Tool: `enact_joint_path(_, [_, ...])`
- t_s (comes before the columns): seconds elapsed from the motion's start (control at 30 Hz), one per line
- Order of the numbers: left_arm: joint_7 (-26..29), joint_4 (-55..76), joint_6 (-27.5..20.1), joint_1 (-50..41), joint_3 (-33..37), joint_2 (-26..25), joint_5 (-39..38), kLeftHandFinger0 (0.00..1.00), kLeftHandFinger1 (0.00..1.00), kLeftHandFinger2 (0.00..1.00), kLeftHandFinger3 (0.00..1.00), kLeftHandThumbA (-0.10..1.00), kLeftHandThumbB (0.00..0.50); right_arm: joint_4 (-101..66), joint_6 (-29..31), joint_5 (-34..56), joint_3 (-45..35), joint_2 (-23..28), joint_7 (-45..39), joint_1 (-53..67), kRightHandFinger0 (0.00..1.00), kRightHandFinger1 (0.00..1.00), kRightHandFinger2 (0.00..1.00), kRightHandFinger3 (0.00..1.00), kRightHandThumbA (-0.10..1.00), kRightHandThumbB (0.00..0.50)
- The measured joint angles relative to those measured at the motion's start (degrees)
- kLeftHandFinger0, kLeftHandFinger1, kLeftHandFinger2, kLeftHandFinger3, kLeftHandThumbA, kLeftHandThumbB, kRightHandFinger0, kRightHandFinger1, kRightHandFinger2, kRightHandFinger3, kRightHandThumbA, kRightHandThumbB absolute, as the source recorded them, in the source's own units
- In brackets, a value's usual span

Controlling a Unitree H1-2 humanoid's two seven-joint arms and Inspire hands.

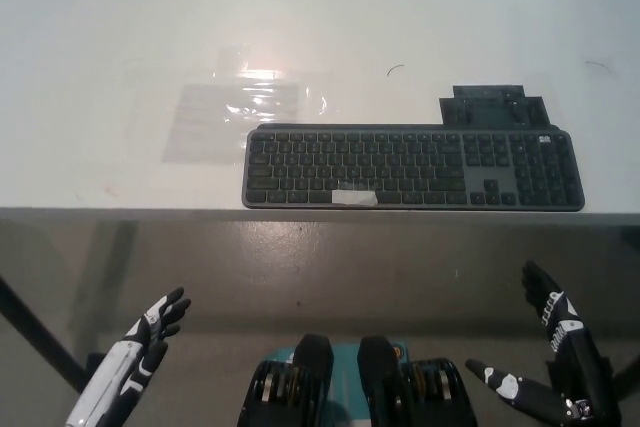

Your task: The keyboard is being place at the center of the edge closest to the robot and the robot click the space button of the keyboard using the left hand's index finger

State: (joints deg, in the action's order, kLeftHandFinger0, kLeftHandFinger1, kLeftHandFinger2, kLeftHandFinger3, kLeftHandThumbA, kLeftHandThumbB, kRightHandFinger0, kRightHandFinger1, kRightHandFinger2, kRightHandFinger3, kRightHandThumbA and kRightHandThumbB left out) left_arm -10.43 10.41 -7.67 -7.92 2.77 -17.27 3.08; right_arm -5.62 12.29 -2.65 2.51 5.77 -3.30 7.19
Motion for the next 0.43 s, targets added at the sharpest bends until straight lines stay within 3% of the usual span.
enact_joint_path(0.43, [-0.06,0.01,0.13,0.02,-0.01,0.00,-0.26,1.00,1.00,1.00,1.00,1.00,0.338,-0.21,0.00,-0.02,0.00,0.01,0.00,-0.02,1.00,1.00,1.00,1.00,1.00,0.285])
